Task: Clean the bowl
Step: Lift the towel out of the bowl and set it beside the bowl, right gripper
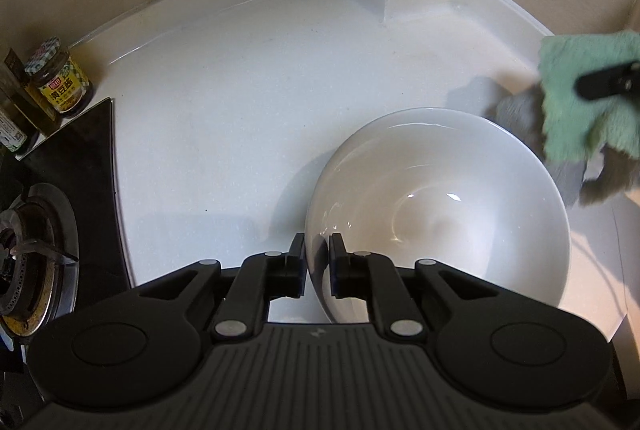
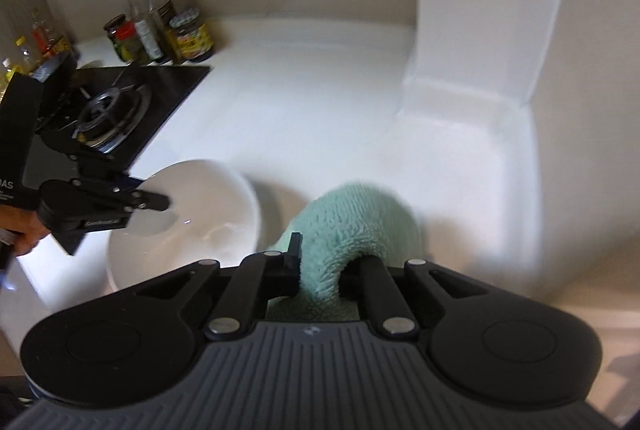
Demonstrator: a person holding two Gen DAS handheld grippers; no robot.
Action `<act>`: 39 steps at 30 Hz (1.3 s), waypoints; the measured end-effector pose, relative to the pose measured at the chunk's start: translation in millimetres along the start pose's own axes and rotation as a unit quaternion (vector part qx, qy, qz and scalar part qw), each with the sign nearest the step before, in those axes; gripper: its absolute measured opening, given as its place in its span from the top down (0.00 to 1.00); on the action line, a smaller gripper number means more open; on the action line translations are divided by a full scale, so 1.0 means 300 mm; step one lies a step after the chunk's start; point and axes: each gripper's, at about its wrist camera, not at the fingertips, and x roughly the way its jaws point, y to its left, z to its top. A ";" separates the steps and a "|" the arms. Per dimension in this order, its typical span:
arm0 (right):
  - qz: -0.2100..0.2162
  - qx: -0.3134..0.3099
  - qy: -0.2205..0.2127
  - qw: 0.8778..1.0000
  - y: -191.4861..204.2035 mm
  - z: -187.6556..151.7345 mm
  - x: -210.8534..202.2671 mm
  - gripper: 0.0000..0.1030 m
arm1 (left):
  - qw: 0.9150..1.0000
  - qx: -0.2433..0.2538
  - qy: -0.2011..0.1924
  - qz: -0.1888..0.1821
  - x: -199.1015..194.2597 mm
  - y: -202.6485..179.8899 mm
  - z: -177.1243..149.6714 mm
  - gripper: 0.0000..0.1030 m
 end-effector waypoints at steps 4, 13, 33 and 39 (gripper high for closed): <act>0.017 0.017 -0.016 1.000 -0.037 -0.016 -0.009 0.94 | 1.000 -0.018 0.003 -0.006 -0.015 0.001 -0.020 0.83; -0.035 -0.036 0.014 0.999 -0.085 -0.079 0.144 0.93 | 0.999 -0.036 -0.014 -0.001 -0.086 -0.002 -0.065 0.78; -0.036 -0.091 0.066 0.993 0.035 -0.250 0.155 0.90 | 0.995 -0.030 -0.066 0.071 -0.193 -0.114 -0.064 0.75; -0.058 -0.073 0.055 0.994 0.062 -0.266 0.120 0.79 | 0.994 -0.031 -0.081 0.065 -0.215 -0.116 -0.073 0.74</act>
